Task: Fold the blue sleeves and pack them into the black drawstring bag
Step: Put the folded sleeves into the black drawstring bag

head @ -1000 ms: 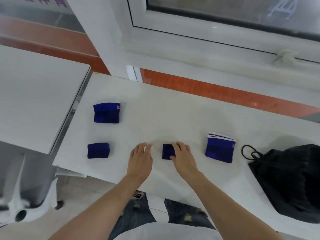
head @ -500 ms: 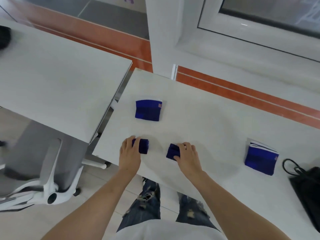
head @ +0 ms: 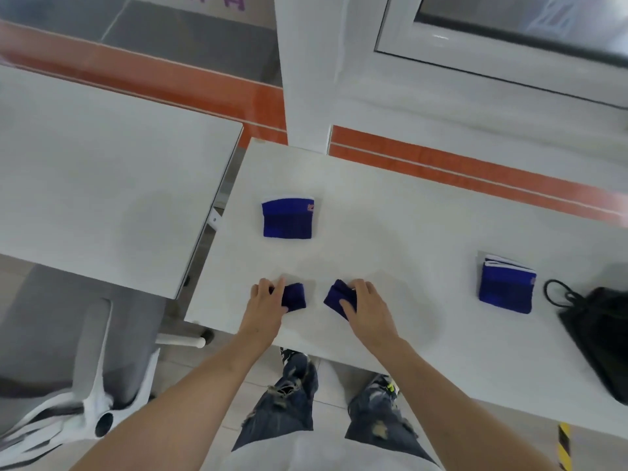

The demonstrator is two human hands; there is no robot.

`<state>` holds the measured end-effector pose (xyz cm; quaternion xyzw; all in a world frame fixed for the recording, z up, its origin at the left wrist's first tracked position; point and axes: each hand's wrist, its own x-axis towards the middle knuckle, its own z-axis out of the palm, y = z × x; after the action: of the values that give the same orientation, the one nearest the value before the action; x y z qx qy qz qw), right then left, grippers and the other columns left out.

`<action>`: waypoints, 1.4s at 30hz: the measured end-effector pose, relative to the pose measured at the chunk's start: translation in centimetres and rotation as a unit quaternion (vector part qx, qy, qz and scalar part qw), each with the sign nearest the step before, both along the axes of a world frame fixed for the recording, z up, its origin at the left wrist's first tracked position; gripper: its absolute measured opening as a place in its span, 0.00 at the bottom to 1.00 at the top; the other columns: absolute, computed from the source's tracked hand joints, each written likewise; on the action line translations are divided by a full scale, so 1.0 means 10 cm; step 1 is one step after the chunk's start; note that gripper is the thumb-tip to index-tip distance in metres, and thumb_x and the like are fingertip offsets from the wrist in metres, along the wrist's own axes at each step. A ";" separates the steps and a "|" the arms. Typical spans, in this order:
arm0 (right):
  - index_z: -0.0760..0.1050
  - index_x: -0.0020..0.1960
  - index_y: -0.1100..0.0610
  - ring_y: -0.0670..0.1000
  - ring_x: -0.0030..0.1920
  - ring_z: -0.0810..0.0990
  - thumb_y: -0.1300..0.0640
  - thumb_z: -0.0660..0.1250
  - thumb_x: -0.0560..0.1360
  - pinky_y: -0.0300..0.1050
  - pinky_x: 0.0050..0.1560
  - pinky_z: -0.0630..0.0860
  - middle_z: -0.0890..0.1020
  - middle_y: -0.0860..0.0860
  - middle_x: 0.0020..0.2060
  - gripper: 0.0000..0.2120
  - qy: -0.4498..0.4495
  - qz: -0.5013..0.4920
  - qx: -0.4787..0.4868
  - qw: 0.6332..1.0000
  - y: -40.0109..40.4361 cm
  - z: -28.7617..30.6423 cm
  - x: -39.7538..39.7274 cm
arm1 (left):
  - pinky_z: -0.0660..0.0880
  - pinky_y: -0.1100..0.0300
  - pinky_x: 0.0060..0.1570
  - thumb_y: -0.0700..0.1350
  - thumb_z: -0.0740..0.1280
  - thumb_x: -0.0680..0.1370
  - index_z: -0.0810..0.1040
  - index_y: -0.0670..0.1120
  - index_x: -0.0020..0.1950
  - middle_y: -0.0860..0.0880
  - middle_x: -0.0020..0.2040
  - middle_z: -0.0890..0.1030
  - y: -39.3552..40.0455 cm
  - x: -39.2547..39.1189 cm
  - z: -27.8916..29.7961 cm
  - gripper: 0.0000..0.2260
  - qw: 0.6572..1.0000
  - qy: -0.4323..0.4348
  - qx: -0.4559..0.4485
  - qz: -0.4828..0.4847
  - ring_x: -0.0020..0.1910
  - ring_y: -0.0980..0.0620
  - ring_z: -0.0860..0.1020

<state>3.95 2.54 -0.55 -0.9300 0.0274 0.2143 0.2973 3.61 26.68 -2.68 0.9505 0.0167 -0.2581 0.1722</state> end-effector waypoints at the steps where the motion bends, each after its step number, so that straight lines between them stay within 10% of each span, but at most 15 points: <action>1: 0.71 0.68 0.54 0.53 0.53 0.78 0.53 0.65 0.82 0.45 0.52 0.74 0.76 0.51 0.60 0.15 -0.007 -0.016 0.014 1.000 -0.04 0.03 -0.03 | 0.73 0.54 0.58 0.44 0.66 0.82 0.58 0.47 0.77 0.43 0.65 0.67 -0.06 0.01 0.01 0.27 1.000 0.005 -0.006 -0.004 0.59 0.45 0.66; 10: 0.73 0.59 0.51 0.48 0.51 0.78 0.54 0.66 0.81 0.48 0.53 0.77 0.79 0.47 0.54 0.08 -0.060 -0.208 0.117 0.969 -0.95 0.34 -0.46 | 0.70 0.54 0.58 0.46 0.55 0.86 0.63 0.47 0.76 0.45 0.64 0.73 -1.08 0.05 0.28 0.18 0.996 -0.028 0.011 -0.083 0.60 0.43 0.69; 21: 0.75 0.54 0.48 0.46 0.49 0.81 0.58 0.69 0.79 0.45 0.48 0.78 0.82 0.46 0.49 0.07 -0.127 -0.382 0.151 0.903 -3.02 0.83 -1.66 | 0.70 0.57 0.53 0.42 0.57 0.85 0.69 0.45 0.74 0.45 0.61 0.72 -3.46 -0.53 0.86 0.17 0.974 -0.060 -0.212 -0.044 0.56 0.45 0.76; 42: 0.75 0.59 0.48 0.42 0.53 0.79 0.56 0.69 0.81 0.41 0.52 0.77 0.81 0.42 0.53 0.09 -0.215 -0.452 0.125 0.857 -5.92 1.37 -1.63 | 0.72 0.60 0.58 0.47 0.58 0.85 0.71 0.48 0.72 0.48 0.63 0.74 -6.71 -0.32 1.48 0.15 0.938 -0.056 -0.333 -0.081 0.58 0.53 0.74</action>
<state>-12.38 -56.67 13.17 -0.7934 0.3532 -0.1475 0.4732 0.43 -40.38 12.15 0.8498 -0.1569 -0.2081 0.4581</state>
